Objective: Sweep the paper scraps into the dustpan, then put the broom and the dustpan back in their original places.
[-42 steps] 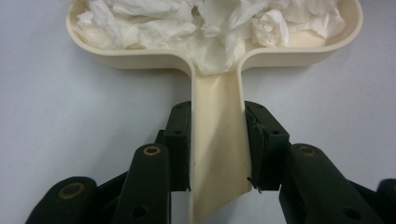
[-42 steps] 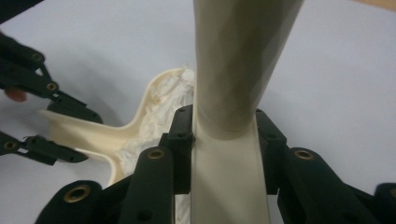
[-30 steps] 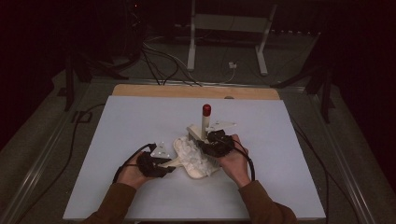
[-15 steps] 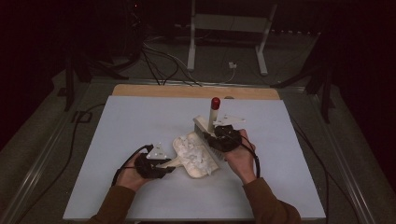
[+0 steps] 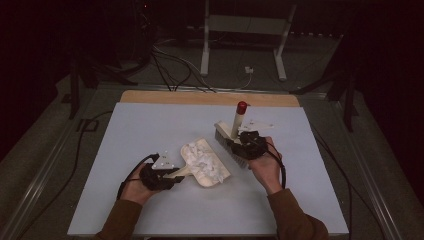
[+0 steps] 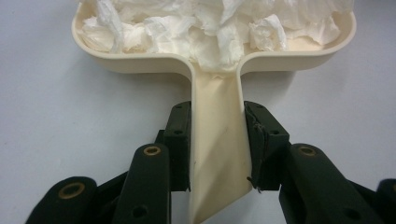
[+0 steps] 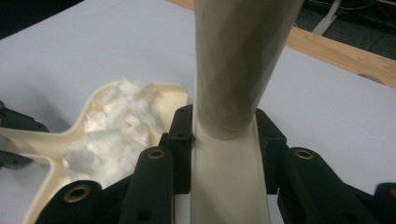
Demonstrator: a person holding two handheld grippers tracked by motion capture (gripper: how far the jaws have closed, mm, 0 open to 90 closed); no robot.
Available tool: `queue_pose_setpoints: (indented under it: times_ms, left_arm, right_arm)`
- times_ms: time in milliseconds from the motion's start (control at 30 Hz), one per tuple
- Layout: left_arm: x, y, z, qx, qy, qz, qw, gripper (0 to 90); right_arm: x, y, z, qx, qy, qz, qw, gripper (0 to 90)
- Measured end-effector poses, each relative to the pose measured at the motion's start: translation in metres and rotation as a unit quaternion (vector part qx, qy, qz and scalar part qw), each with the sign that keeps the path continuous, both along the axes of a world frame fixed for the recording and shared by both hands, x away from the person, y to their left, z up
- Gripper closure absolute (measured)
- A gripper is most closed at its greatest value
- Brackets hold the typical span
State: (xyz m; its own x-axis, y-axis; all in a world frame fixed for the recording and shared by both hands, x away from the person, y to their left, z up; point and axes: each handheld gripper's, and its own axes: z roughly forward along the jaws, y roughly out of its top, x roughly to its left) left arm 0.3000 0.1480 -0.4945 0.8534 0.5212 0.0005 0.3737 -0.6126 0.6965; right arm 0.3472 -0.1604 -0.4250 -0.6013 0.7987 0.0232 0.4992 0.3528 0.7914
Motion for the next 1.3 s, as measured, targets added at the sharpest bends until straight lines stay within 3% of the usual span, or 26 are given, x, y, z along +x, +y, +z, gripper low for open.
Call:
queue_pose_setpoints:
  times_ms: [167,633,1000,1300]
  left_arm:
    - [-0.001,0.005,0.001,-0.005,-0.002,0.016,0.9999,66.2]
    - [-0.004,0.020,0.011,-0.019,-0.022,0.069,0.9972,66.2]
    - [-0.007,0.033,0.017,-0.037,-0.045,0.127,0.9901,66.2]
    - [-0.010,0.041,0.019,-0.039,-0.047,0.160,0.9853,66.2]
  right_arm:
    - [0.005,-0.012,-0.005,0.010,0.003,0.012,0.9999,66.7]
    - [0.004,-0.029,-0.009,-0.008,-0.007,0.026,0.9996,66.6]
    - [-0.003,-0.043,-0.014,-0.020,-0.001,0.029,0.9994,66.6]
    - [-0.011,-0.060,-0.018,-0.021,0.000,0.045,0.9988,66.6]
